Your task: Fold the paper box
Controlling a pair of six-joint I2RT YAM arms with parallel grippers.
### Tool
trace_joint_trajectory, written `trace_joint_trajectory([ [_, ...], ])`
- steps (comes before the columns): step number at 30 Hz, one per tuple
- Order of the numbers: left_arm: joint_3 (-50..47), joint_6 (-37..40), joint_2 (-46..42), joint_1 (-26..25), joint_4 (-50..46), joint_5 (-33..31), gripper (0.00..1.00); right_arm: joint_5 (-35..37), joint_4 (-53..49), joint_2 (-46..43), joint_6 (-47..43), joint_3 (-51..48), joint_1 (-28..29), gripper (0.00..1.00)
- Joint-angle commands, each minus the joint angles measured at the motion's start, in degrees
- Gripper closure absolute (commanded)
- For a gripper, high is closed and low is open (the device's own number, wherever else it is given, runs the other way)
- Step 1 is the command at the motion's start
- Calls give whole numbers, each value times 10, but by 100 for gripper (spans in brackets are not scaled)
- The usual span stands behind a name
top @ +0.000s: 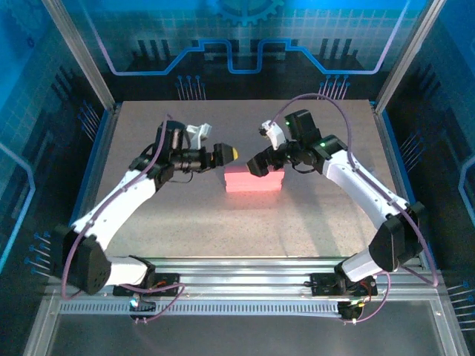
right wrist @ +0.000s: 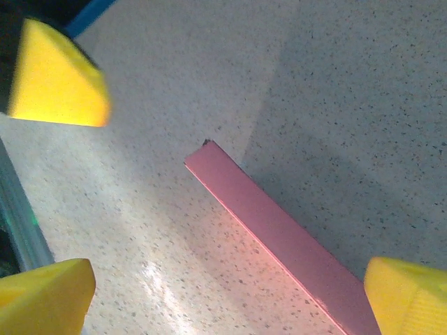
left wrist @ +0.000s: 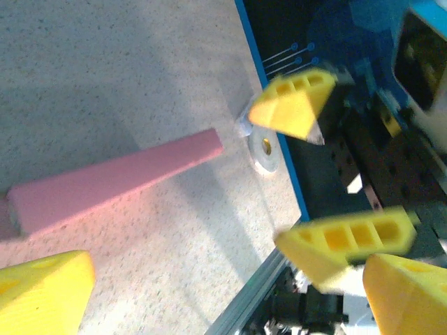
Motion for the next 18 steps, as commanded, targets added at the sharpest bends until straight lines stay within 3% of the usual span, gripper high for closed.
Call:
trace_joint_trajectory([
  [1, -59, 46, -75, 9, -45, -8, 1, 45, -68, 31, -69, 31, 13, 0],
  [9, -138, 93, -238, 11, -149, -21, 1, 97, -114, 110, -117, 97, 40, 0],
  [18, -145, 117, -303, 11, -218, -47, 1, 115, -140, 214, -122, 177, 66, 4],
])
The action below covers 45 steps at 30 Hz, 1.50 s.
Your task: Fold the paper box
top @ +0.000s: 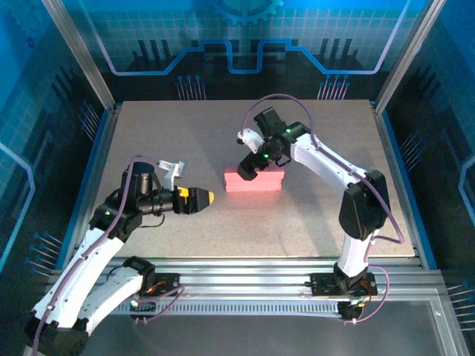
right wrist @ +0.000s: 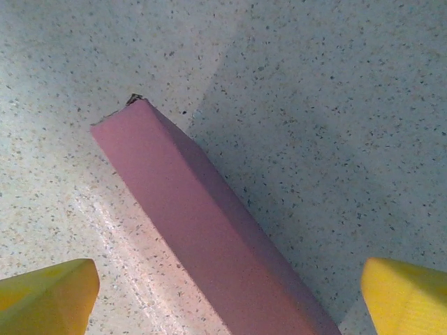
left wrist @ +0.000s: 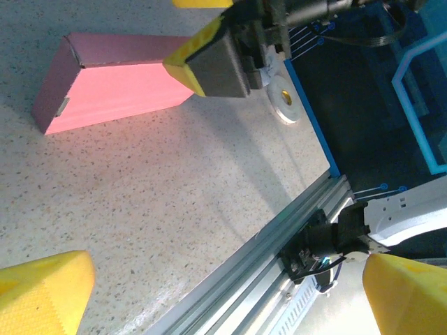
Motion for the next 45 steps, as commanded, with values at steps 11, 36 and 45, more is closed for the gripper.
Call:
trace_joint_trajectory([
  [11, -47, -10, -24, 8, -4, 28, 1, 21, -13, 47, 14, 5, 25, 18],
  [36, -49, -9, -16, 11, -6, 25, 1, 49, 13, 11, 89, -43, 32, 58],
  [45, -50, -12, -14, 11, -5, 25, 1, 3, 59, -31, 237, -84, 20, 63],
])
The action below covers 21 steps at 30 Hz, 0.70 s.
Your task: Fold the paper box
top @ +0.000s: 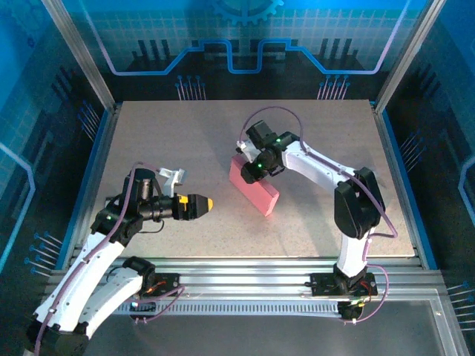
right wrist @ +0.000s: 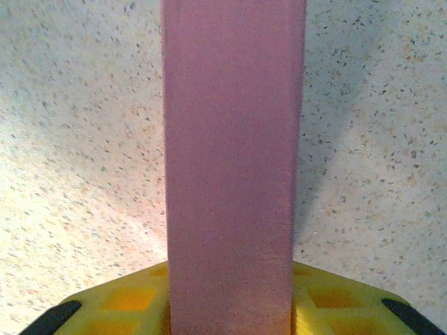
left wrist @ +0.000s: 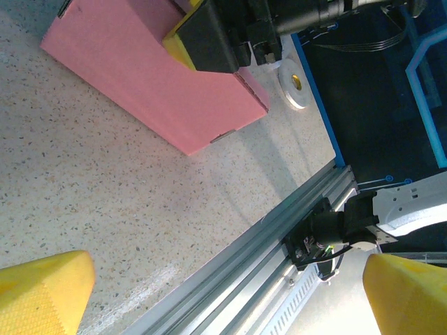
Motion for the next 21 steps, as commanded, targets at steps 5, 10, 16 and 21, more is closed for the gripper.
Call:
trace_joint_trajectory([
  [5, -11, -2, 2, 6, -2, 13, 1, -77, 84, -48, 165, -59, -24, 66],
  [10, -10, -2, 2, 6, -3, 12, 1, -109, 151, -50, 231, -106, -48, 71],
  [16, -10, -1, 2, 6, -4, 11, 1, -138, 241, -55, 304, -173, -79, 72],
  [21, -11, 0, 5, 6, -4, 10, 1, -147, 299, -59, 351, -214, -98, 72],
])
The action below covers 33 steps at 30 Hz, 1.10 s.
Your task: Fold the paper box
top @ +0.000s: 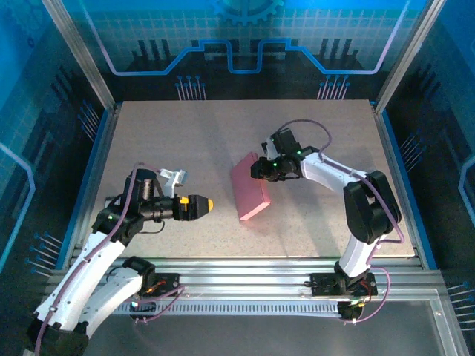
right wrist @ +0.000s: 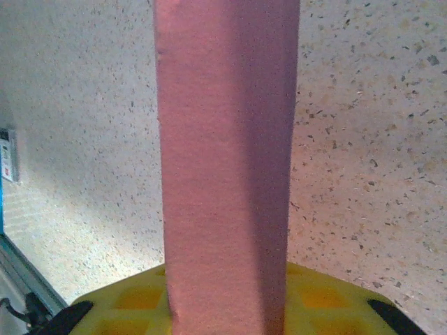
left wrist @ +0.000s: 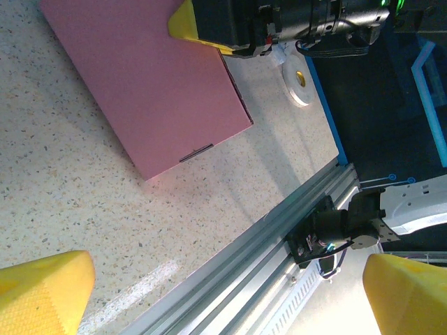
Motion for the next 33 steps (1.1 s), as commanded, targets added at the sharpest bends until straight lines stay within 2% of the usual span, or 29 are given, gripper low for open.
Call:
trace_joint_trajectory([
  [1, -4, 0, 2, 6, -5, 10, 1, 1, 68, -8, 46, -28, -12, 72],
  [14, -5, -1, 3, 6, -7, 4, 1, 3, 134, -6, 87, -75, -30, 62],
  [23, -6, -3, 3, 6, -6, 2, 1, 14, 132, -8, 80, -80, -34, 48],
  [33, -6, -5, 3, 6, -7, -3, 1, 31, 126, 8, 71, -77, -35, 42],
])
